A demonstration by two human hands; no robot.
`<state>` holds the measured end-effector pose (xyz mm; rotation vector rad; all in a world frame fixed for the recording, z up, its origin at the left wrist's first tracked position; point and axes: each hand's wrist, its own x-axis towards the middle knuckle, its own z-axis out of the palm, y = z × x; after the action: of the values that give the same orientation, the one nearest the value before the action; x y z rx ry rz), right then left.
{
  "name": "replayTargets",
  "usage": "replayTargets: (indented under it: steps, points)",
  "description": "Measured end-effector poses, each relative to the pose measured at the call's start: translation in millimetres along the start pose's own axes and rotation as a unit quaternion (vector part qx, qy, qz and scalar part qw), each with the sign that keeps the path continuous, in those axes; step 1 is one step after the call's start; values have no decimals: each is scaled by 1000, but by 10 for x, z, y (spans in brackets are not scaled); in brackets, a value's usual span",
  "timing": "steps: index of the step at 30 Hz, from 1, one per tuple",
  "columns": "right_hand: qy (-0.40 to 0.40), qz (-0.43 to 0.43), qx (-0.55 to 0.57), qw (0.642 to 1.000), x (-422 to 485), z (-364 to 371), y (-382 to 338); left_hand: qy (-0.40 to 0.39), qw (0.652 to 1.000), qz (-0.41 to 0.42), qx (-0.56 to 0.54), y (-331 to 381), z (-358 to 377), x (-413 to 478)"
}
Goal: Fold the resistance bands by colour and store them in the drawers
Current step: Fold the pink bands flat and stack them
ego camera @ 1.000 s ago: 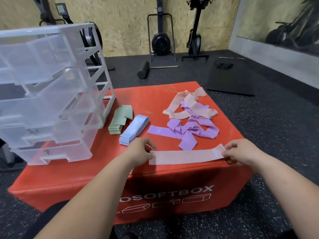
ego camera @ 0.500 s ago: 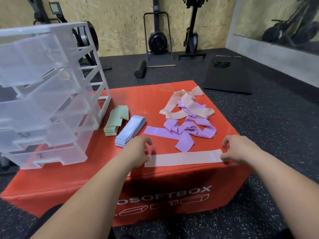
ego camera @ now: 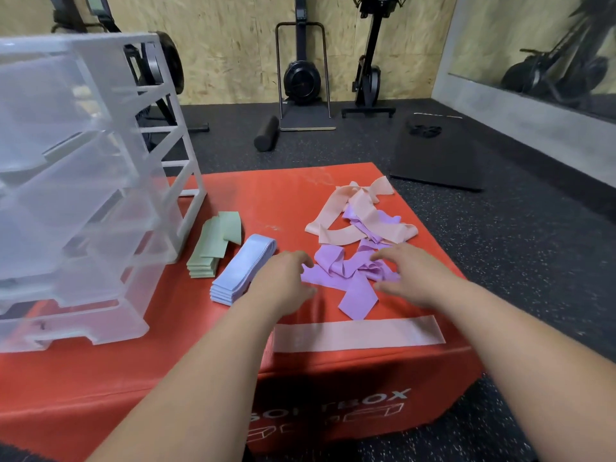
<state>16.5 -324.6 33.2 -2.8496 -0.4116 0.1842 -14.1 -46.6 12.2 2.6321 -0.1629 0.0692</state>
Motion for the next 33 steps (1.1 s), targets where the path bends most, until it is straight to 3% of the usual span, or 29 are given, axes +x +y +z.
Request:
replayTargets:
  steps: [3,5,9,12,14,18,22,29,33]
  points:
    - [-69,-29,-53,996,122,203,-44,2,1000,7,19,15,71,115]
    - [-60,-26,-71,995,178,291,-38,-9,1000,16,24,8,131,164]
    - [22,-4,-50,999,288,251,9,-7,1000,18,25,-29,173,214]
    - [139,81,-57,985,328,40,149,9,1000,14,22,-45,154,206]
    - [150,124,-69,978,312,-89,277,14,1000,6,11,-51,124,180]
    - [83,140,43,986,248,-101,427,12,1000,6,5,-51,125,146]
    - [194,167,144,956,347,-69,463,15,1000,20,14,-44,163,198]
    - [88,119,64,987,657,107,544,23,999,24,16,-103,238,326]
    - [194,92,89,973,753,84,435,24,999,26,10,-123,214,366]
